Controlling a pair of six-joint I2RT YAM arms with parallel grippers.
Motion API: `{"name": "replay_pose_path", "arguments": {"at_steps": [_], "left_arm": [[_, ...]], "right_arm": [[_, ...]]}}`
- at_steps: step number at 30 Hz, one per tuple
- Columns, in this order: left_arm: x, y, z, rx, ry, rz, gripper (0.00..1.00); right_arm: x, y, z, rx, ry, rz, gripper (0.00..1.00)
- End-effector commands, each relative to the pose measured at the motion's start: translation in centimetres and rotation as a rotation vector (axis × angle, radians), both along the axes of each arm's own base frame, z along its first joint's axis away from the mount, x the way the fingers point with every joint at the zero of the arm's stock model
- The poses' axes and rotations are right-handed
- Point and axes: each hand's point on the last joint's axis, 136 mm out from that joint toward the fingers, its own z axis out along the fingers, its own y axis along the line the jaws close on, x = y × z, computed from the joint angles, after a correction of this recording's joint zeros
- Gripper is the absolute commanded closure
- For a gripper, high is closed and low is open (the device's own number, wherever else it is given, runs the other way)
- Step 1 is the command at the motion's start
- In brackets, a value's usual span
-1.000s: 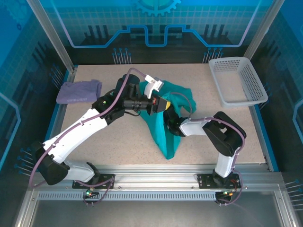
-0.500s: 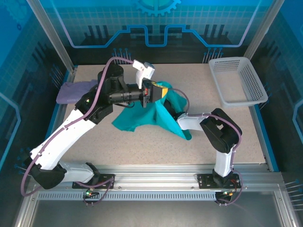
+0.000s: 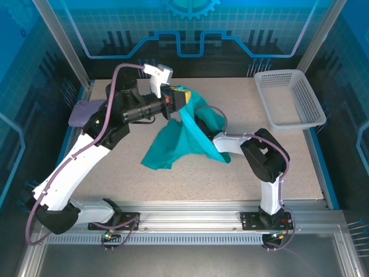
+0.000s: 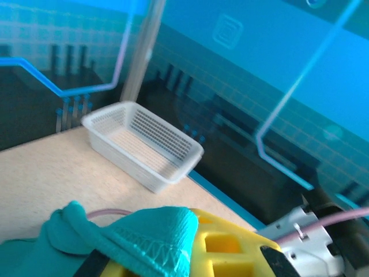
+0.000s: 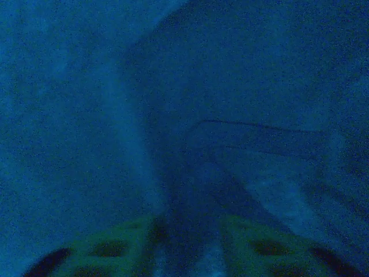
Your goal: Fold the inside-out t-shirt
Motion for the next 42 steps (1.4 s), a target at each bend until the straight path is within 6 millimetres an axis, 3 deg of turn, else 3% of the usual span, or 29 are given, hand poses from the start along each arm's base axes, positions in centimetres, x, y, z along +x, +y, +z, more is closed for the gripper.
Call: {"name": "replay_pose_path", "arguments": {"at_steps": [1, 3, 6, 9, 14, 20, 24, 28, 31, 36, 40, 42], "left_arm": [[0.8, 3.6, 2.7, -0.07, -0.079, 0.174, 1.0], [2.5, 5.2, 0.6, -0.034, -0.045, 0.283, 1.0], [5.4, 8.2, -3.2, 0.029, 0.029, 0.462, 1.0], [8.3, 11.8, -7.5, 0.071, 0.138, 0.614, 1.0], [10.9, 15.8, -13.2, 0.096, 0.268, 0.747, 1.0], [11.8, 15.1, -16.2, 0.09, 0.328, 0.714, 1.0], [12.2, 12.7, -17.4, 0.062, 0.365, 0.599, 1.0], [13.0, 11.2, -18.0, 0.029, 0.397, 0.54, 1.0], [13.8, 13.4, -19.3, 0.063, 0.435, 0.637, 1.0], [14.5, 19.0, -22.9, 0.0, 0.55, 0.8, 1.0], [13.6, 20.0, -26.3, 0.051, 0.599, 0.84, 1.0], [12.6, 20.0, -29.2, 0.074, 0.652, 0.837, 1.0]], "right_arm": [[-3.8, -2.2, -3.9, -0.068, 0.227, 0.034, 0.92], [-3.3, -1.4, -1.1, -0.017, 0.186, 0.065, 1.0], [-2.9, 0.1, 3.9, 0.081, 0.114, 0.136, 1.0], [-3.7, 1.5, 8.3, 0.18, 0.061, 0.231, 1.0], [-5.6, 2.2, 12.7, 0.315, -0.006, 0.33, 1.0], [-6.4, 4.7, 16.8, 0.501, -0.07, 0.424, 1.0], [-5.8, 6.3, 20.1, 0.57, -0.119, 0.48, 1.0], [-6.0, 8.4, 21.9, 0.654, -0.087, 0.561, 1.0], [-6.5, 7.9, 23.1, 0.642, -0.118, 0.592, 1.0], [-7.0, 5.0, 24.9, 0.668, -0.181, 0.595, 1.0], [-5.9, 3.4, 27.0, 0.737, -0.245, 0.542, 1.0], [-5.4, 3.6, 27.2, 0.759, -0.249, 0.537, 1.0]]}}
